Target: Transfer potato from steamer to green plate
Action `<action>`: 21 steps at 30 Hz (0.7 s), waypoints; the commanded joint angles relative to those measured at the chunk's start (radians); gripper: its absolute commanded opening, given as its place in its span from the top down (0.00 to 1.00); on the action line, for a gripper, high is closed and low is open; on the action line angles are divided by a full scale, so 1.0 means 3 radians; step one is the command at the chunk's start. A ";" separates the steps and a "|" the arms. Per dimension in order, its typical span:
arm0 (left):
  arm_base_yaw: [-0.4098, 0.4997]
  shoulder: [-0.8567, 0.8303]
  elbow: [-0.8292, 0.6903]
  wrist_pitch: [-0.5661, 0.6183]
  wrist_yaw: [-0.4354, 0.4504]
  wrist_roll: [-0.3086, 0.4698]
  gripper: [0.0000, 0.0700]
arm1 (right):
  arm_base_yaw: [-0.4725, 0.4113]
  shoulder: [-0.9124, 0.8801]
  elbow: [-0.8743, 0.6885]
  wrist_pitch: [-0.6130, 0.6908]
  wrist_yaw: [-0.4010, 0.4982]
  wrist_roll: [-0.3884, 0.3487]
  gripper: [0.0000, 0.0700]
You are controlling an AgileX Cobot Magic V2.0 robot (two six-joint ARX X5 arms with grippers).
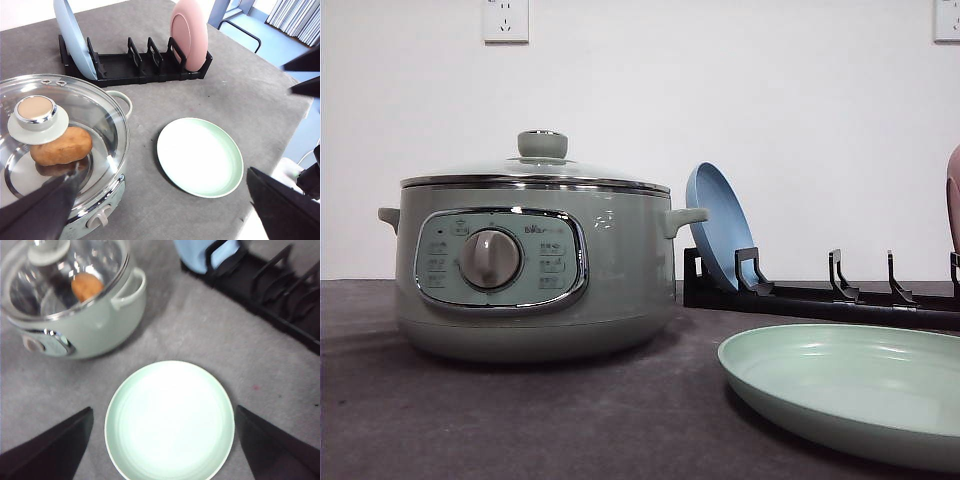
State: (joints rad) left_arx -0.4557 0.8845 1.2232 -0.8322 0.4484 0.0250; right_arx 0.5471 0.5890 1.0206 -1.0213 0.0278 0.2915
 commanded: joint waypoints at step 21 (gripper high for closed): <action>-0.0017 0.1239 0.1153 -0.0854 -0.0750 -0.0010 0.00 | -0.0001 -0.0312 0.0050 0.0201 -0.0276 0.0189 0.12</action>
State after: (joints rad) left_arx -0.4557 1.2309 1.5357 -1.0890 0.2306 0.0132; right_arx 0.5423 0.4908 1.0206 -0.9745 -0.0536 0.3458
